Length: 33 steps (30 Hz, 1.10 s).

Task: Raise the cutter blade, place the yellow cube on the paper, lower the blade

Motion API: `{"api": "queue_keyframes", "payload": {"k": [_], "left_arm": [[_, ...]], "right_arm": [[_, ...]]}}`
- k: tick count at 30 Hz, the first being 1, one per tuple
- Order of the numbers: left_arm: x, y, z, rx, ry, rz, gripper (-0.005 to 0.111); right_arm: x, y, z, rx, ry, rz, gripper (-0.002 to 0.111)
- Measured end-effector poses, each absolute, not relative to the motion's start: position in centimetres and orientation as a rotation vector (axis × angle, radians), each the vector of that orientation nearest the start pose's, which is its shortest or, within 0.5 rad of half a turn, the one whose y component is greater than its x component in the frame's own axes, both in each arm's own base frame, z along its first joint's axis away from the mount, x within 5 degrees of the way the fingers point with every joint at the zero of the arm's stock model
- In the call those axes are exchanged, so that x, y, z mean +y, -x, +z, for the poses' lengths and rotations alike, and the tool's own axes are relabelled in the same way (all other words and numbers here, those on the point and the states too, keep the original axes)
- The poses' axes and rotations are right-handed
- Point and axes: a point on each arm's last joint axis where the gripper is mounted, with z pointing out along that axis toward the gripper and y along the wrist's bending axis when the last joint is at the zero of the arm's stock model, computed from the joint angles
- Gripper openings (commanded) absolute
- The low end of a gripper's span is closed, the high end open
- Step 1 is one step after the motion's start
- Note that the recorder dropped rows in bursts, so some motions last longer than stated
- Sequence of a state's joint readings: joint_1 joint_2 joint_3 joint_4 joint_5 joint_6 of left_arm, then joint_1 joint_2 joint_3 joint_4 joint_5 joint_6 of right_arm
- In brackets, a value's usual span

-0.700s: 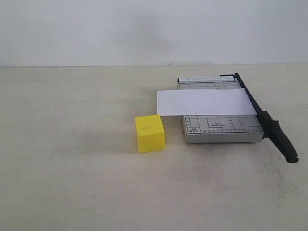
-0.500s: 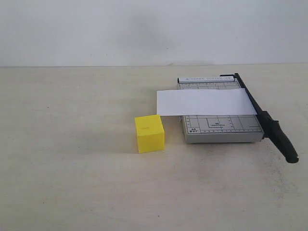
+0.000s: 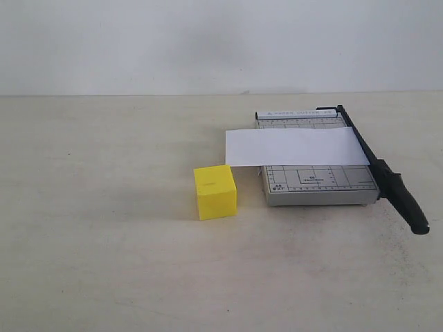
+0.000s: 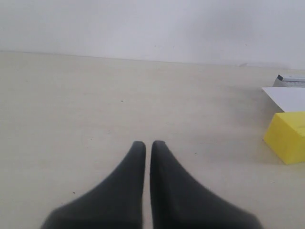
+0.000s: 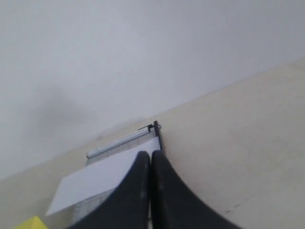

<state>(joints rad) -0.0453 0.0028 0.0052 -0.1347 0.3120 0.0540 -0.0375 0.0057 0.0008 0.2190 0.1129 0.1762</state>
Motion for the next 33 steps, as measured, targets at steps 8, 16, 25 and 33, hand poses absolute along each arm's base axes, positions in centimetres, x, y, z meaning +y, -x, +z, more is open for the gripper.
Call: {"api": "queue_keyframes", "payload": {"k": [8, 16, 25, 33], "left_arm": [[-0.6, -5.4, 18.3, 1.802, -0.003, -0.122, 0.005], [-0.6, -5.4, 18.3, 1.802, -0.003, -0.122, 0.005], [-0.6, -5.4, 18.3, 1.802, -0.003, -0.122, 0.005], [-0.6, -5.4, 18.3, 1.802, -0.003, -0.122, 0.005]], "right_arm": [[-0.2, -5.7, 21.3, 1.425, -0.464, 0.445, 0.014], [-0.2, -9.1, 31.1, 1.258, -0.138, 0.16, 0.04], [-0.4, -23.9, 34.6, 1.63, 0.041, -0.008, 0.047], [-1.5, -26.9, 27.3, 2.164, -0.125, -0.051, 0.047]]}}
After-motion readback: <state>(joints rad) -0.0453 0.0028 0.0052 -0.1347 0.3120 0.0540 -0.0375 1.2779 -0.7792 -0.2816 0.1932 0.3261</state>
